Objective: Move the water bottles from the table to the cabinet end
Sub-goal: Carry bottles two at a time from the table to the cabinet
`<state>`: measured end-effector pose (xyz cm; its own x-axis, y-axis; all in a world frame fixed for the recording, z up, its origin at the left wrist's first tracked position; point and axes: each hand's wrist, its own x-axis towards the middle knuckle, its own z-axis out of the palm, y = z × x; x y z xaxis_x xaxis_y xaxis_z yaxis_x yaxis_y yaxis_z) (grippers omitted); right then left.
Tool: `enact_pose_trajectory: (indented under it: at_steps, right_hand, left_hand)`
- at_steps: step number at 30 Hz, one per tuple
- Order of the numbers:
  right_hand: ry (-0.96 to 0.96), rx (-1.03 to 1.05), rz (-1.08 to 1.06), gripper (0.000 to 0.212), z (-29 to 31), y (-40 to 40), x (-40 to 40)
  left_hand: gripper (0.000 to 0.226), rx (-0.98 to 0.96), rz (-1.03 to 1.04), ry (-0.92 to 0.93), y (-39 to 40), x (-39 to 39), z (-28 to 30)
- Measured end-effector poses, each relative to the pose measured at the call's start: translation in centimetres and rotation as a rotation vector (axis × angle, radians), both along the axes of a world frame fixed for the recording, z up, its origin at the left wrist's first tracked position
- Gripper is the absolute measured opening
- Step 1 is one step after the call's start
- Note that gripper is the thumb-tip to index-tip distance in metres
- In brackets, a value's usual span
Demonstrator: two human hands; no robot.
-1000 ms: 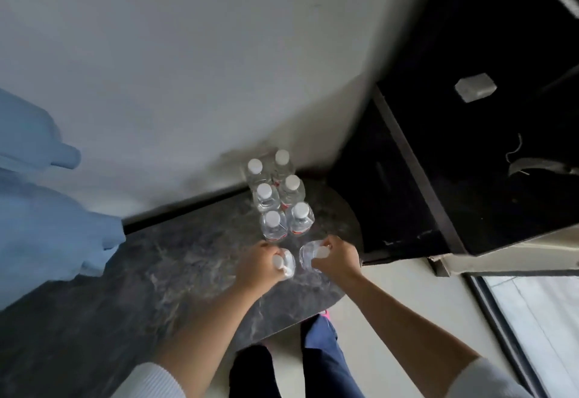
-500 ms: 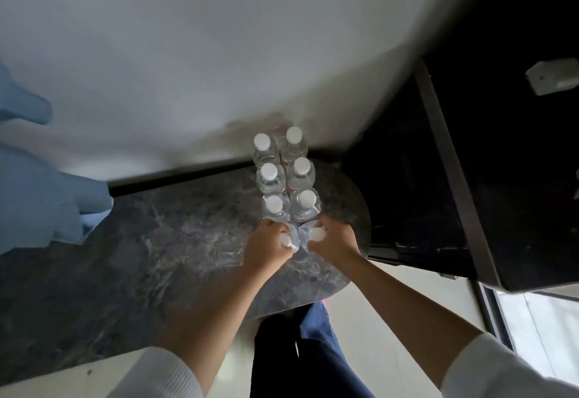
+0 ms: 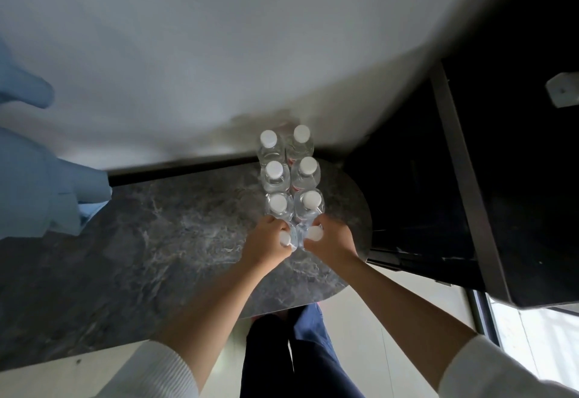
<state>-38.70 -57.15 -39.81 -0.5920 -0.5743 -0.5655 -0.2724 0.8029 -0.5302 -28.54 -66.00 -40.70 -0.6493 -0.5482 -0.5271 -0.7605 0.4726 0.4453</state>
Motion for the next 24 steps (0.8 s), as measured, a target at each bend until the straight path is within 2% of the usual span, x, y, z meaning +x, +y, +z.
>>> enact_pose_trajectory:
  at_steps: [9,21,24]
  right_hand:
    - [0.025,0.005,-0.025,0.028,-0.5,0.0,0.8]
    - [0.059,0.032,-0.056,0.025,0.1,0.1,0.8]
    - [0.052,0.026,-0.054,0.016,0.0,0.2,0.9]
  left_hand:
    - [0.038,0.094,-0.039,0.031,-0.4,0.8,0.0]
    - [0.038,0.014,-0.007,0.077,0.5,0.5,0.4]
    - [0.038,0.031,0.012,0.083,0.7,0.7,0.2]
